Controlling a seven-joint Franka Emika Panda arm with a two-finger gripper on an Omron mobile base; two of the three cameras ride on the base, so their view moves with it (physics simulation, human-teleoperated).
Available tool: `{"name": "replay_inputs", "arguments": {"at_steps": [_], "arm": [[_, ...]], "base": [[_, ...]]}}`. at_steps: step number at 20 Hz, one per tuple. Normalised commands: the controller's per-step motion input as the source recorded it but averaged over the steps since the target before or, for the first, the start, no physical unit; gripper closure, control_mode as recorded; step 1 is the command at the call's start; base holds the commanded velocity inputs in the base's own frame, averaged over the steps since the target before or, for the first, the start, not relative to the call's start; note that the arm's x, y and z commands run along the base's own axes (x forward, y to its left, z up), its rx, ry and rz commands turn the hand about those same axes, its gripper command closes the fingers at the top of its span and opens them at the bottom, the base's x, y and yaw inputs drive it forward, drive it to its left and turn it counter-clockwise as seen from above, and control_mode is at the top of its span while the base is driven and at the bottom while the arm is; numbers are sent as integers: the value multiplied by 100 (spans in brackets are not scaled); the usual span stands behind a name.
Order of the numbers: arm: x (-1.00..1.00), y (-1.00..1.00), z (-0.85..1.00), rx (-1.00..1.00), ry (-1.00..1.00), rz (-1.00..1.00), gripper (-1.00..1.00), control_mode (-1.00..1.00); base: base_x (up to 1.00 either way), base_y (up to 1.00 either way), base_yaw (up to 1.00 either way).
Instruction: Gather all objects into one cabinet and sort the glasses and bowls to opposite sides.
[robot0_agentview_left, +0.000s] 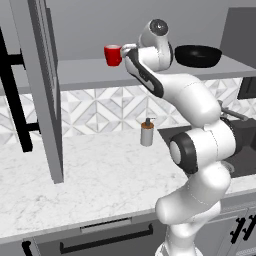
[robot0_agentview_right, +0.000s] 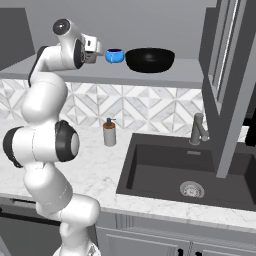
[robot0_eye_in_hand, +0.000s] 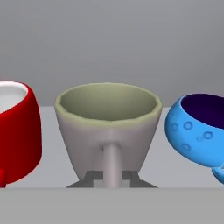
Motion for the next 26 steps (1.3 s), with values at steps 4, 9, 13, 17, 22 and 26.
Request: {"name": "replay_inputs", "arguments": {"at_steps": [4, 9, 13, 17, 22, 26], "arm": [[17, 0, -27, 0, 0, 0, 100, -100], [19, 0, -35, 0, 0, 0, 100, -100], [24, 0, -36, 0, 0, 0, 100, -100], [22, 0, -39, 0, 0, 0, 100, -100], [25, 1, -42, 0, 0, 0, 100, -100], [18, 0, -39, 0, 0, 0, 100, -100]], "base": [[0, 0, 0], [0, 0, 0], [0, 0, 0], [0, 0, 0], [0, 0, 0], [0, 0, 0]]}}
